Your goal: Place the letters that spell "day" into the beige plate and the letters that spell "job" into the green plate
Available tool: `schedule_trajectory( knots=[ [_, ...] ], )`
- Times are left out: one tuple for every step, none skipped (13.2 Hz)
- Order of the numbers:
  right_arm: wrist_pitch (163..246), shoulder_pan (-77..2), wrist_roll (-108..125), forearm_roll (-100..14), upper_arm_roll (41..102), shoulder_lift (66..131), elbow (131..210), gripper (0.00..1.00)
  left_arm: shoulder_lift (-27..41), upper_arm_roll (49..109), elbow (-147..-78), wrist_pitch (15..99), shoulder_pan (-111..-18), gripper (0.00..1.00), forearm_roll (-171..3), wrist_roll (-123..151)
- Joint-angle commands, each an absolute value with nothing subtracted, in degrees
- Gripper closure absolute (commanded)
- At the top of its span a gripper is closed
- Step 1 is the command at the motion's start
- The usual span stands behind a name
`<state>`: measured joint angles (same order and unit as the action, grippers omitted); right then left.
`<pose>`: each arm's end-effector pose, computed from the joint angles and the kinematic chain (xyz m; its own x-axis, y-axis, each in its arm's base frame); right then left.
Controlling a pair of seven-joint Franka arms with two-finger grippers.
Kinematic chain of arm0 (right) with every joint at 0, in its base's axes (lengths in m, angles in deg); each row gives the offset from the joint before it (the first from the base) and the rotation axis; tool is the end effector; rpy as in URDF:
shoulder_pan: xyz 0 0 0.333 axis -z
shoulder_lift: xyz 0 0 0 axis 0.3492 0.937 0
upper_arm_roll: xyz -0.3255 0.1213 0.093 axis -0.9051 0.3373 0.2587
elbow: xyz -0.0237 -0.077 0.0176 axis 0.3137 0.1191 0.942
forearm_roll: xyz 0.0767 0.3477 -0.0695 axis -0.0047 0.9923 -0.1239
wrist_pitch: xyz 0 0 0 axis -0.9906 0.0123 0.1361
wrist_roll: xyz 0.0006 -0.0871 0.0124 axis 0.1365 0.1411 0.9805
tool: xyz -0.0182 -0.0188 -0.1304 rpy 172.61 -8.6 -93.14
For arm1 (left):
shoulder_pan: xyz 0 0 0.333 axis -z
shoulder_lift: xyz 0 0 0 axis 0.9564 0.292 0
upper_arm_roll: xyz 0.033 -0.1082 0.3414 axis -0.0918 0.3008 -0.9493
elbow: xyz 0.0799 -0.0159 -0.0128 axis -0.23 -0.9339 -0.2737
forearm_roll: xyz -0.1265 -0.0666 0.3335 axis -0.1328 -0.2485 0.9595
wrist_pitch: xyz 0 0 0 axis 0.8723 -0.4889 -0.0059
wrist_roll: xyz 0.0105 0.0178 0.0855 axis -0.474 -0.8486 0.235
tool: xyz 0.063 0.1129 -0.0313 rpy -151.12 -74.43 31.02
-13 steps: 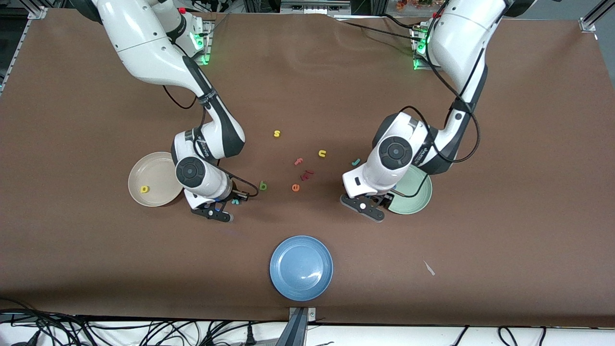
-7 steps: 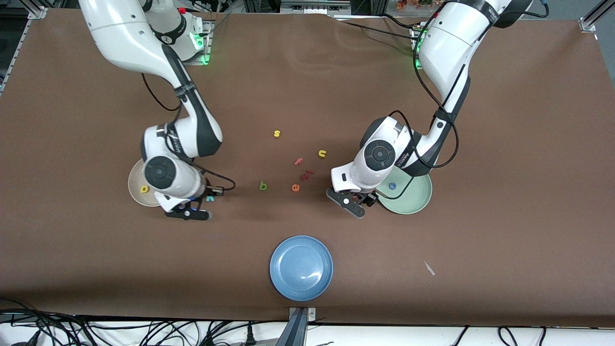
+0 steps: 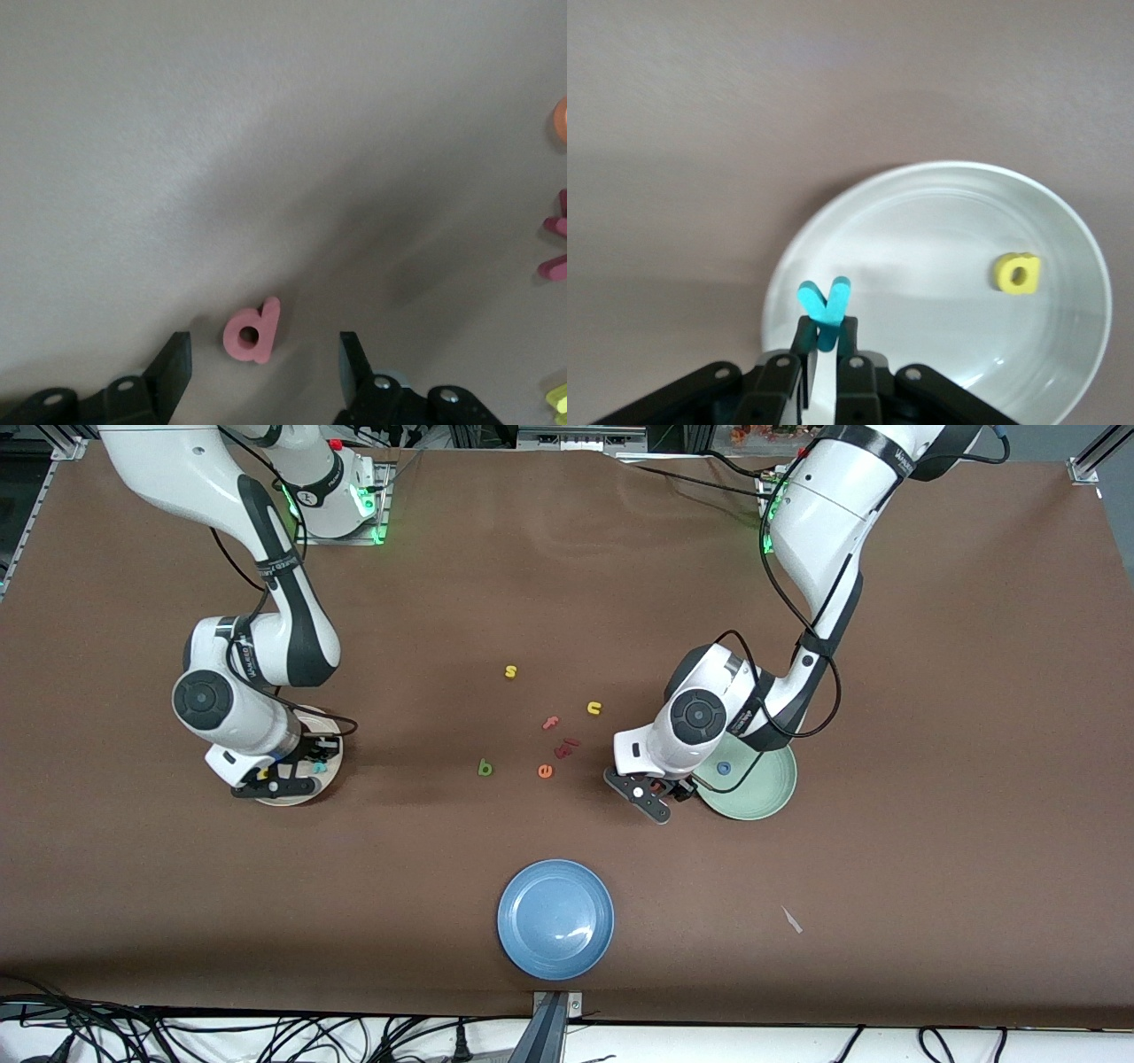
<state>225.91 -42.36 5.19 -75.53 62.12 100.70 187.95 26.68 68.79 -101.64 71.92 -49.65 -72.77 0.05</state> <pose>0.5875 0.0792 0.2648 0.9915 0.1134 -0.0633 0.1175 -0.9908 0.0668 0.6155 -0.3568 0.2152 0.7862 -0.6179 -0.0079 -0.6158 -0.7844 0.0744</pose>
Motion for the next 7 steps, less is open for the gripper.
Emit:
schedule_trajectory(
  knots=[
    [229.2, -42.6, 11.4, -76.1, 60.7, 98.0, 192.5, 0.71, 27.2, 68.6, -101.9, 73.2, -48.6, 0.37, -71.8, -1.0],
    [229.1, -42.6, 11.6, -75.8, 60.4, 98.0, 192.4, 0.03, 27.5, 68.6, -101.9, 73.7, -48.8, 0.37, -71.0, -1.0],
    [228.6, -42.6, 11.5, -75.7, 60.3, 98.1, 191.9, 0.00, 27.5, 68.6, -101.9, 73.8, -48.9, 0.40, -69.9, -1.1],
    [227.4, -42.6, 11.3, -75.1, 60.3, 98.0, 191.6, 0.00, 27.5, 68.6, -101.9, 73.8, -48.9, 0.50, -69.7, -1.1],
    [226.6, -42.7, 10.2, -74.4, 60.5, 98.1, 190.5, 0.00, 27.5, 68.6, -101.9, 73.8, -48.9, 0.57, -69.7, -1.1],
    [225.3, -43.1, 7.8, -73.2, 60.8, 98.4, 189.0, 0.00, 27.5, 68.5, -101.9, 73.7, -49.0, 0.57, -69.7, -1.1],
    [224.2, -44.0, 4.6, -72.0, 61.6, 98.5, 188.0, 0.00, 27.5, 68.3, -101.9, 73.7, -49.1, 0.56, -69.7, -1.1]
  ],
)
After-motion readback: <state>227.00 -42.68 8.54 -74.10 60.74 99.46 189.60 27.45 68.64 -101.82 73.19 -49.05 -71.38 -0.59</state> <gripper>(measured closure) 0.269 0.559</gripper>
